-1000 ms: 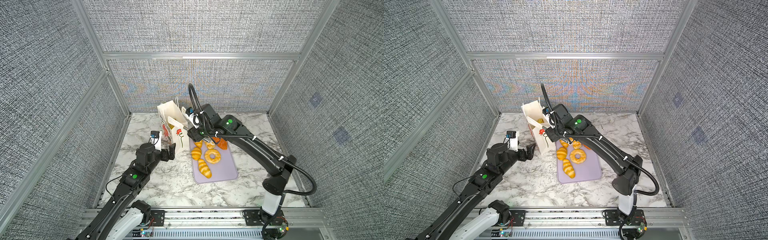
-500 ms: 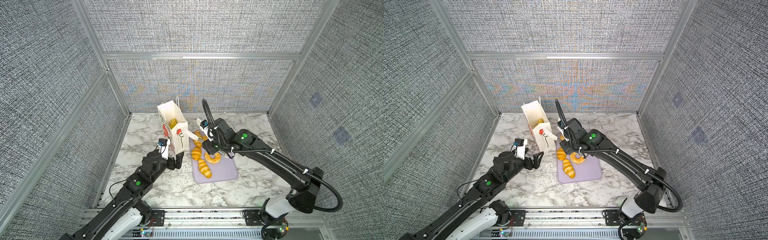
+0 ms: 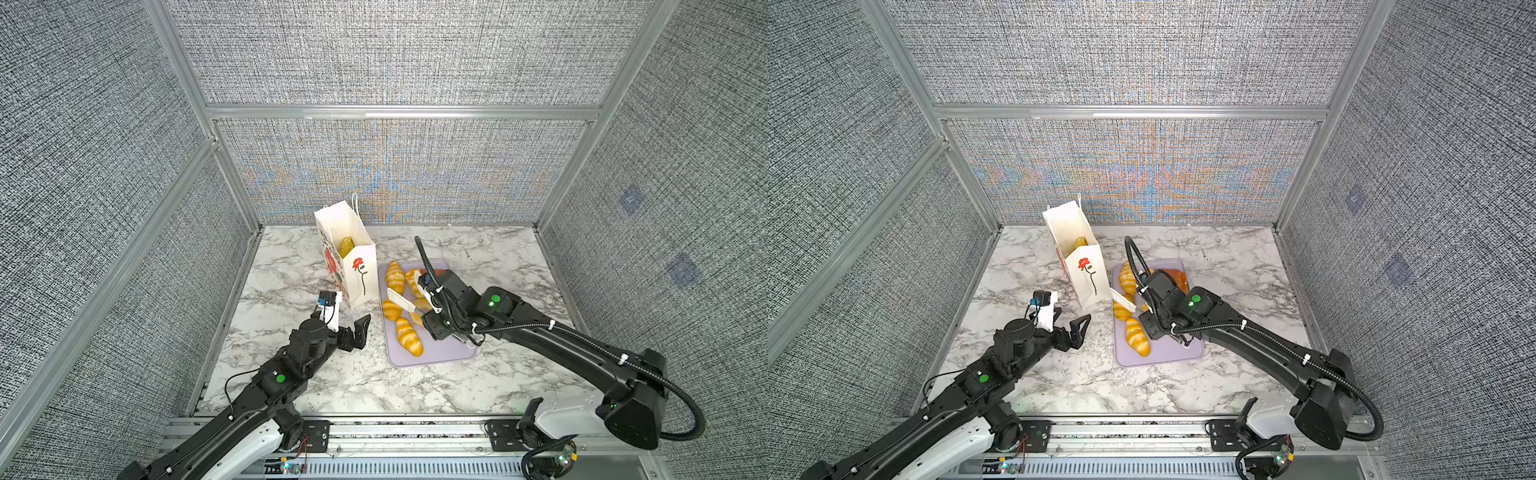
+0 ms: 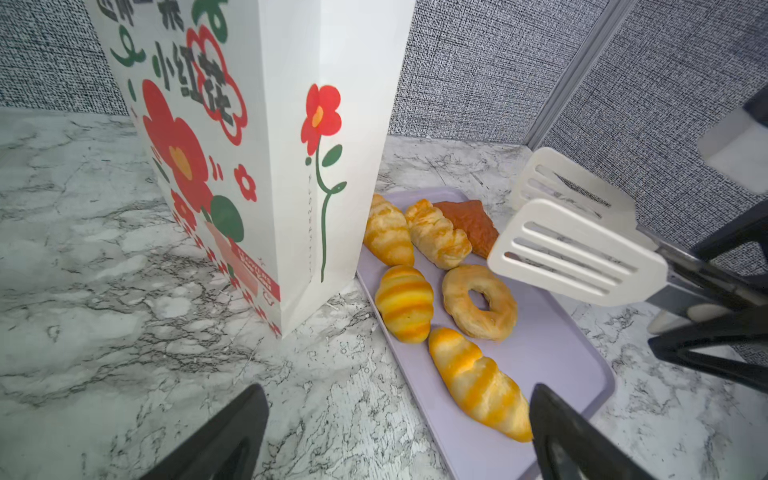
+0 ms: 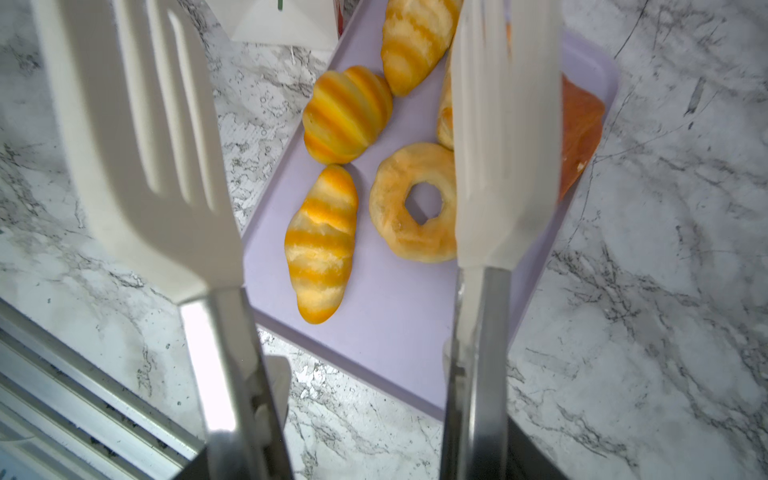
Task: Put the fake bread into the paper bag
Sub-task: 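Move the empty tongs back over the tray with the right gripper, then lower the tongs over the yellow striped croissant nearest the robot, right gripper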
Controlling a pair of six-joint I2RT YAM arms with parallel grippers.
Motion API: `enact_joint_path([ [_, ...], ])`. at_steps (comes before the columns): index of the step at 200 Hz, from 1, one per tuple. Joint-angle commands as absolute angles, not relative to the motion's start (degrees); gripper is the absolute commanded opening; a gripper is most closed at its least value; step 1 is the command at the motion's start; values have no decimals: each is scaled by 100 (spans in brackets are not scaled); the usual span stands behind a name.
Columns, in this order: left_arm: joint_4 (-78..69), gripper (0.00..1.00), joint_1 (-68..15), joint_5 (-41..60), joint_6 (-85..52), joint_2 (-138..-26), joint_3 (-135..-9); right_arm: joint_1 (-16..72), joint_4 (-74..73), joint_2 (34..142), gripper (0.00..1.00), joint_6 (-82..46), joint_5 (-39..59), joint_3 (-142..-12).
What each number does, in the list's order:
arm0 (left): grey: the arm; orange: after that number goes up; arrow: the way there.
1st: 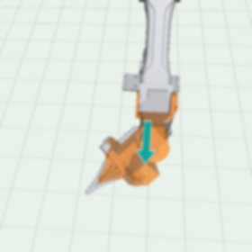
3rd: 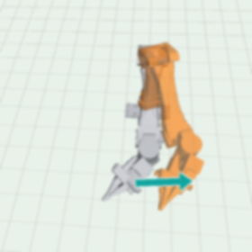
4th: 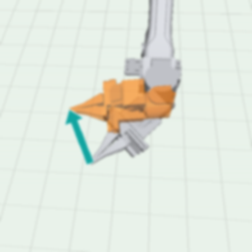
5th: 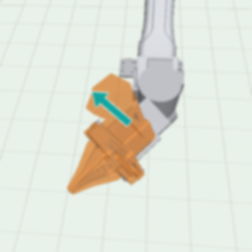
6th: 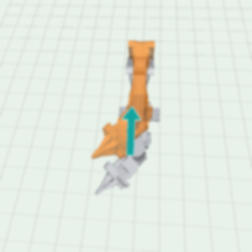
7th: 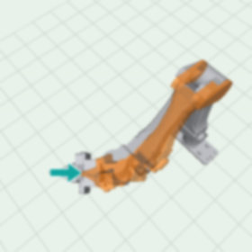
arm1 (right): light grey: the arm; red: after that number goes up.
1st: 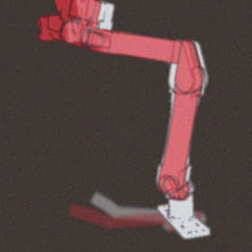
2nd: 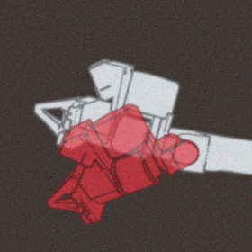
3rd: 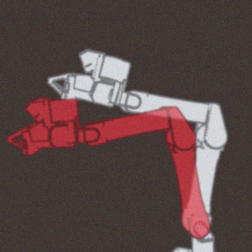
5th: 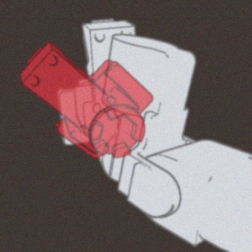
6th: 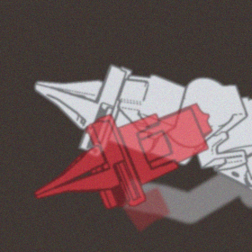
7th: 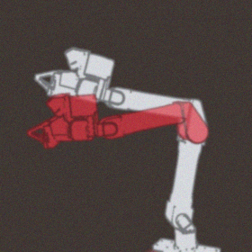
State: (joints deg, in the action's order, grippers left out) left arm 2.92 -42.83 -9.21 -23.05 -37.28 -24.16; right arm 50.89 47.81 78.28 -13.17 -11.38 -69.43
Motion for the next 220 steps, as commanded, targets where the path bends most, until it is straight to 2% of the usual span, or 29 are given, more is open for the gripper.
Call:
enact_joint_path([
  [1,-68,99,-4388,-1027,-2435,-3665,-2315,5188,4720,7750,64,-1642,-1111,-6679],
  [107,-282,99,-5274,-1594,-2863,-3858,-1837,5834,4720,7669,61,-2374,-1087,-5431],
  [220,-107,99,-6040,-2341,-3234,-3830,-1696,6064,4940,8309,56,-2593,-1169,-5566],
])
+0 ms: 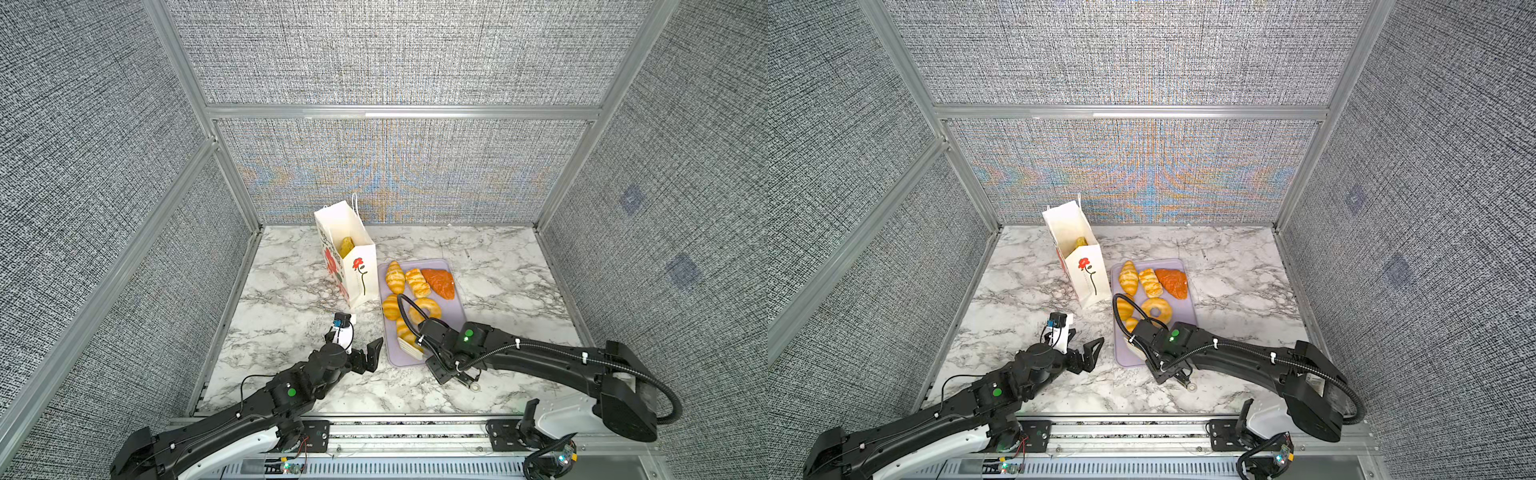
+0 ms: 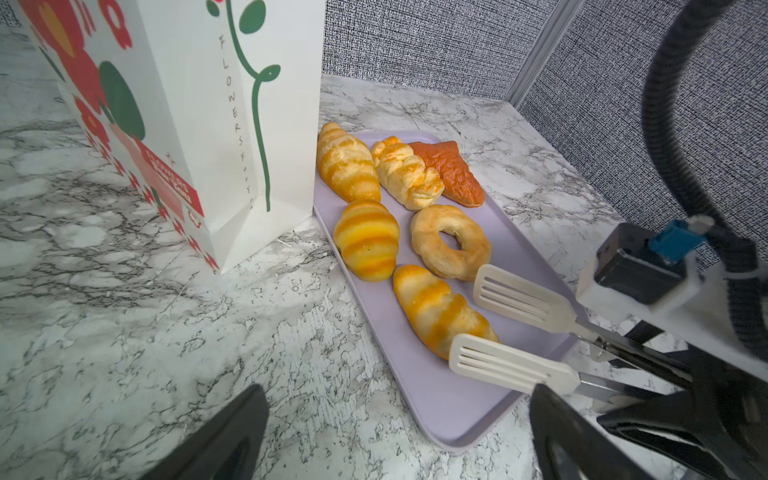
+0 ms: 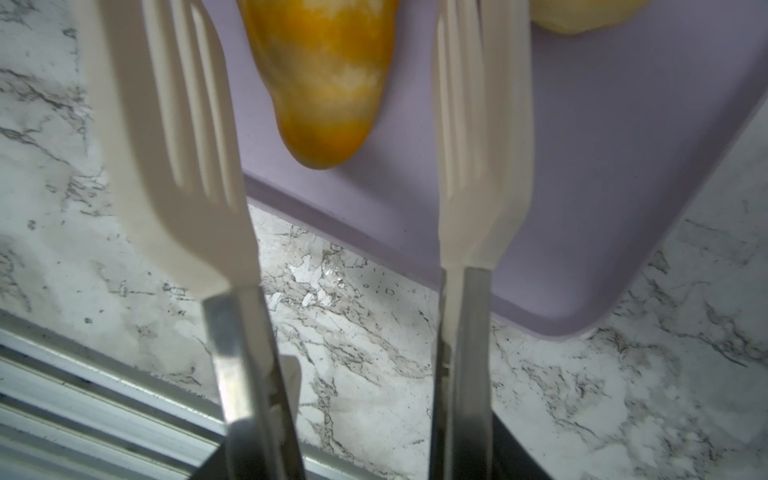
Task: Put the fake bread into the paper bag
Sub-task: 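Lower the tongs over the yellow striped croissant nearest the robot, right gripper, then squeeze the tongs shut on the yellow croissant with the right gripper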
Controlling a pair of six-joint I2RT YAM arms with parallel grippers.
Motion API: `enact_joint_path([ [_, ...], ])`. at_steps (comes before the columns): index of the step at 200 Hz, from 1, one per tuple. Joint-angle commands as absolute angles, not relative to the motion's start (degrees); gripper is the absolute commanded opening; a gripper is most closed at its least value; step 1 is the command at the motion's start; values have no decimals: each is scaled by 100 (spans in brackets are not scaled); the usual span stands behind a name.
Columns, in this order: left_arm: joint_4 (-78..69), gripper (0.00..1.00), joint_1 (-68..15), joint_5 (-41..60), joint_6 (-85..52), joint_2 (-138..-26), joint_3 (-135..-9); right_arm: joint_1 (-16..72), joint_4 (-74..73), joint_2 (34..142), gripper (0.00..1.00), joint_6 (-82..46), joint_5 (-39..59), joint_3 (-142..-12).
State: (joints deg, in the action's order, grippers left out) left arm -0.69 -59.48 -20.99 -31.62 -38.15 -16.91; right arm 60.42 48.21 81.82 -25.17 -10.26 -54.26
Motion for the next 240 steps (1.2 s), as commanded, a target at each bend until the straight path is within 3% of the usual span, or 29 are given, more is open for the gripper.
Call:
enact_joint_path([
  [1,-102,99,-6043,-2344,-3234,-3831,-1696,6064,4940,8316,56,-2588,-1169,-5574],
  [73,-62,99,-6152,-2303,-3269,-3750,-1570,6121,5074,8785,54,-2500,-1232,-5895],
  [132,22,99,-6152,-2398,-3305,-3652,-1503,6138,5300,8998,45,-2402,-1274,-6056],
  [171,109,99,-6150,-2503,-3287,-3565,-1536,6135,5359,8949,39,-2347,-1257,-6080],
  [240,218,99,-6152,-2570,-3237,-3476,-1608,6097,5265,8614,38,-2399,-1292,-5995],
])
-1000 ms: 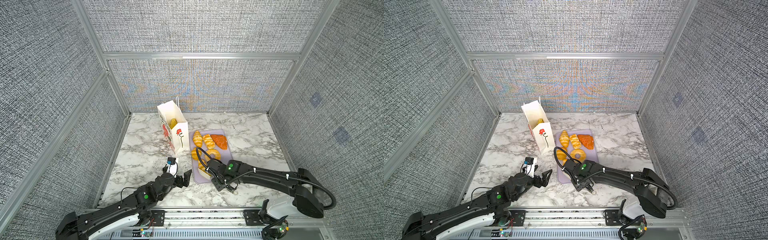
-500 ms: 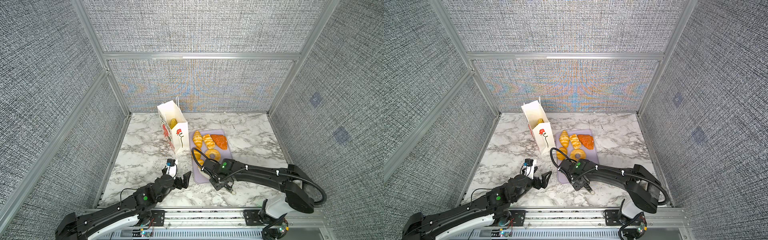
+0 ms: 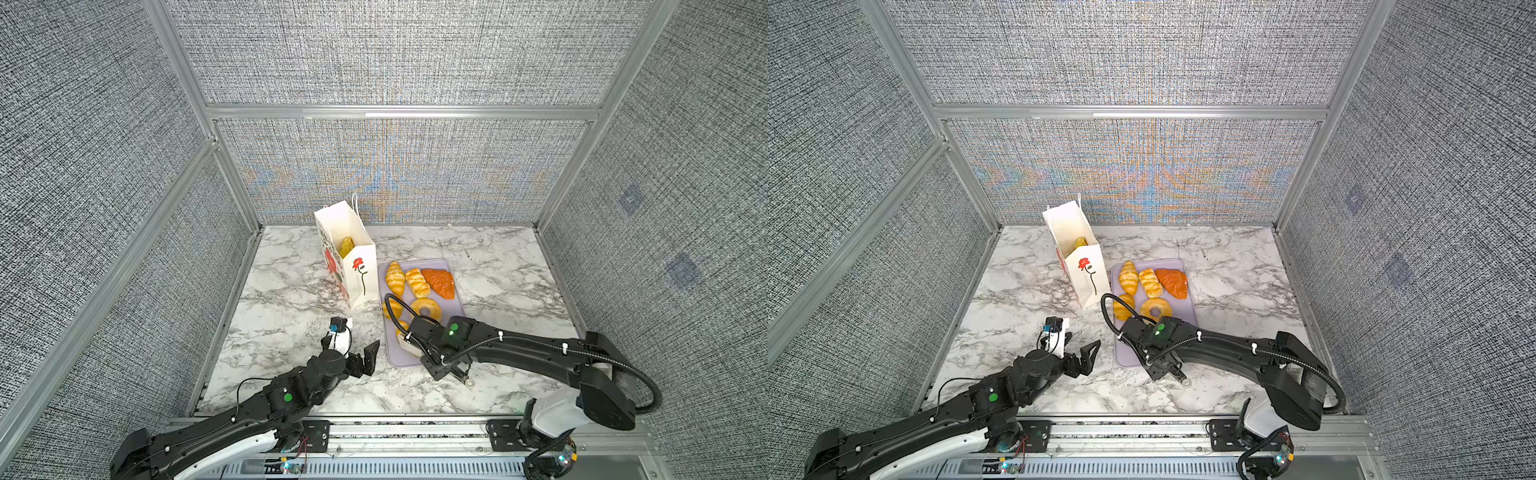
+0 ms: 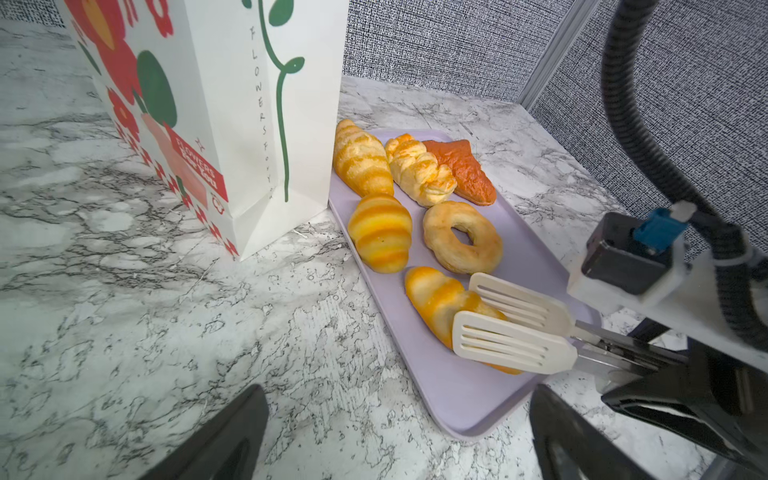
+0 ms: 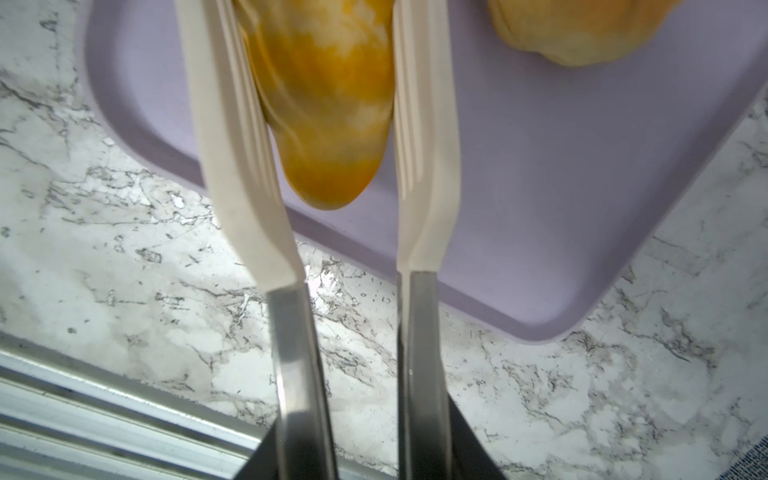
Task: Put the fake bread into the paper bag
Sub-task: 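Squeeze the tongs shut on the yellow croissant with the right gripper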
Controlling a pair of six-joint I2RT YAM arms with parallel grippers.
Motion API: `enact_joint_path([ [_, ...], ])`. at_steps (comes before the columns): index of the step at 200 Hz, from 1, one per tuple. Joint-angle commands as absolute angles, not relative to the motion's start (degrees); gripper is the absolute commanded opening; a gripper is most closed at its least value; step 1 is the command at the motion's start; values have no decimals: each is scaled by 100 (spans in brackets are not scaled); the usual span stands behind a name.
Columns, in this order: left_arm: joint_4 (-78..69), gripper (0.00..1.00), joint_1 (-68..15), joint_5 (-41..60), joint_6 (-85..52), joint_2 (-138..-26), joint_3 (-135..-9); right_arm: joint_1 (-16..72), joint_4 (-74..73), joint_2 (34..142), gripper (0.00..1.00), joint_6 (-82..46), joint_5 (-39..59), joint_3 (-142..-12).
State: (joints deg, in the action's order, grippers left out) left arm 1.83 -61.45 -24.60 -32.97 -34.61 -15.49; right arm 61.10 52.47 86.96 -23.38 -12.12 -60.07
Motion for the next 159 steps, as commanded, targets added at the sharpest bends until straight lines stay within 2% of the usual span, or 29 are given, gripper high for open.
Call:
enact_joint_path([
  [1,219,99,-6152,-2568,-3235,-3478,-1613,6094,5265,8609,38,-2399,-1292,-5999],
  [159,306,99,-6152,-2787,-2763,-3443,-2077,5894,5452,8000,38,-2186,-1395,-6520],
])
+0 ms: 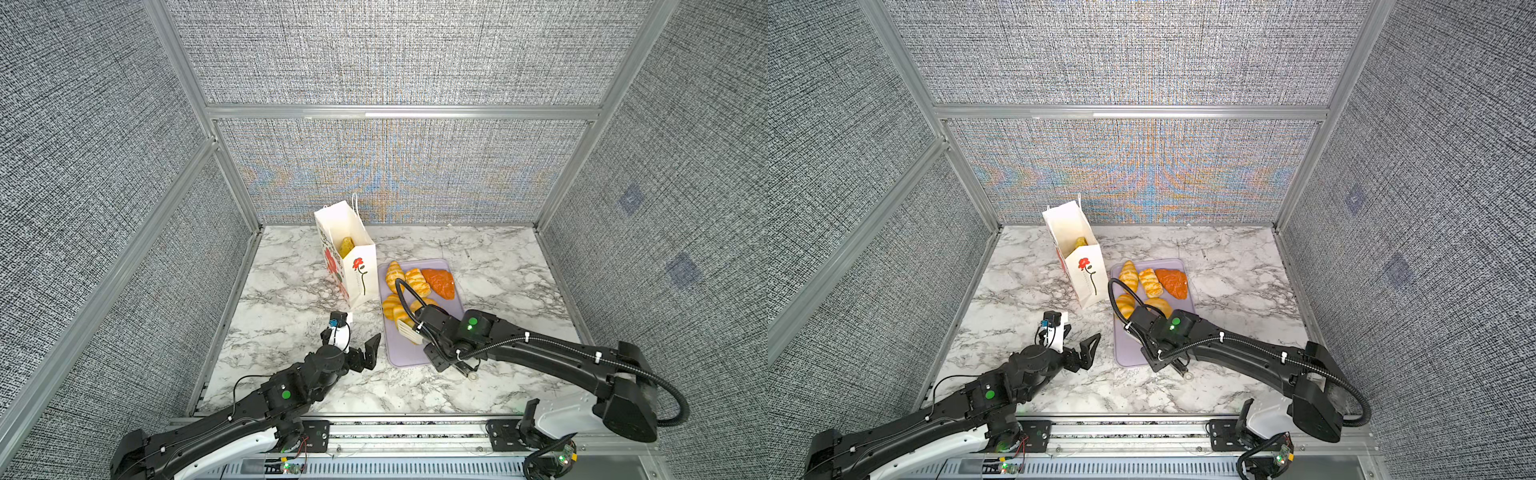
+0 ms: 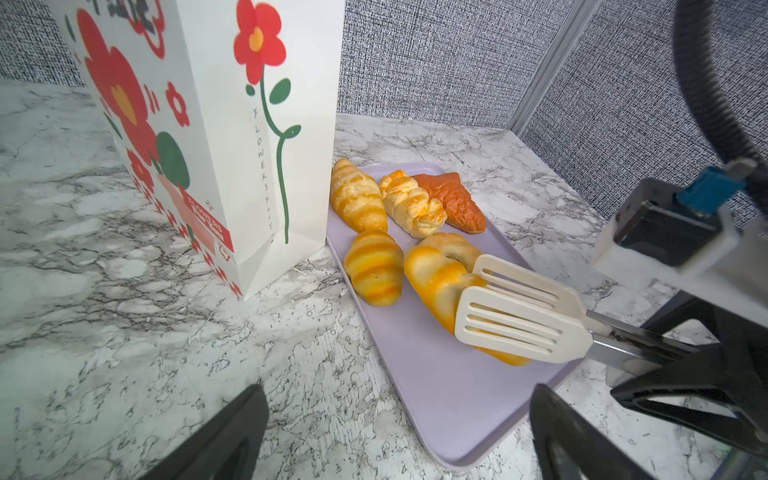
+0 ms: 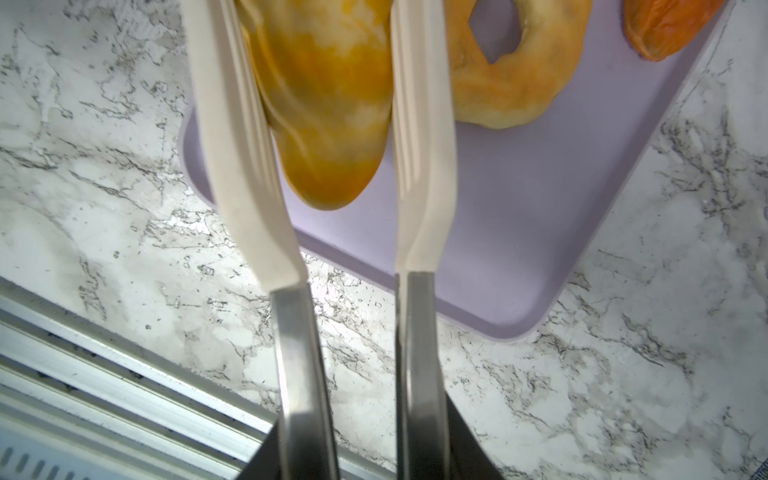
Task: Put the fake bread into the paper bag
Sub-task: 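Squeeze the tongs shut on the yellow croissant with the right gripper, then lift the croissant in the tongs over to the bag opening, right gripper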
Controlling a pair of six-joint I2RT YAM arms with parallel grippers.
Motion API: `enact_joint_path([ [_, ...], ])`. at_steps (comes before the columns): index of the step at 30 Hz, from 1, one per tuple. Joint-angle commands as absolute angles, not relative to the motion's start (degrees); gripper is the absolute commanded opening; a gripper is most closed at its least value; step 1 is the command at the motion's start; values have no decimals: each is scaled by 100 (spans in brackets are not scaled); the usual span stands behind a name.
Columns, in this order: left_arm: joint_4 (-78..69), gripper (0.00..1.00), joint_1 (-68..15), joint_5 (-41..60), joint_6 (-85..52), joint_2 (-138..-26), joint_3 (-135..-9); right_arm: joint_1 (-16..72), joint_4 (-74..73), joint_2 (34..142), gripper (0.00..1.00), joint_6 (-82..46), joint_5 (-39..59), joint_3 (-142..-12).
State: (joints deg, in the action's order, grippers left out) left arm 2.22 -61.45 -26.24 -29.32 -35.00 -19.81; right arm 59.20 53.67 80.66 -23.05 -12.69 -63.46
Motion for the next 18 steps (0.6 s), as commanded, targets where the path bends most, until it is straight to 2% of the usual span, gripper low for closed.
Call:
enact_joint_path([
  [1,307,99,-6152,-2791,-2761,-3444,-2080,5891,5455,7995,38,-2183,-1396,-6530],
  [18,538,99,-6118,-3171,-2186,-3662,-2830,5635,5773,7951,38,-1626,-1437,-7819],
])
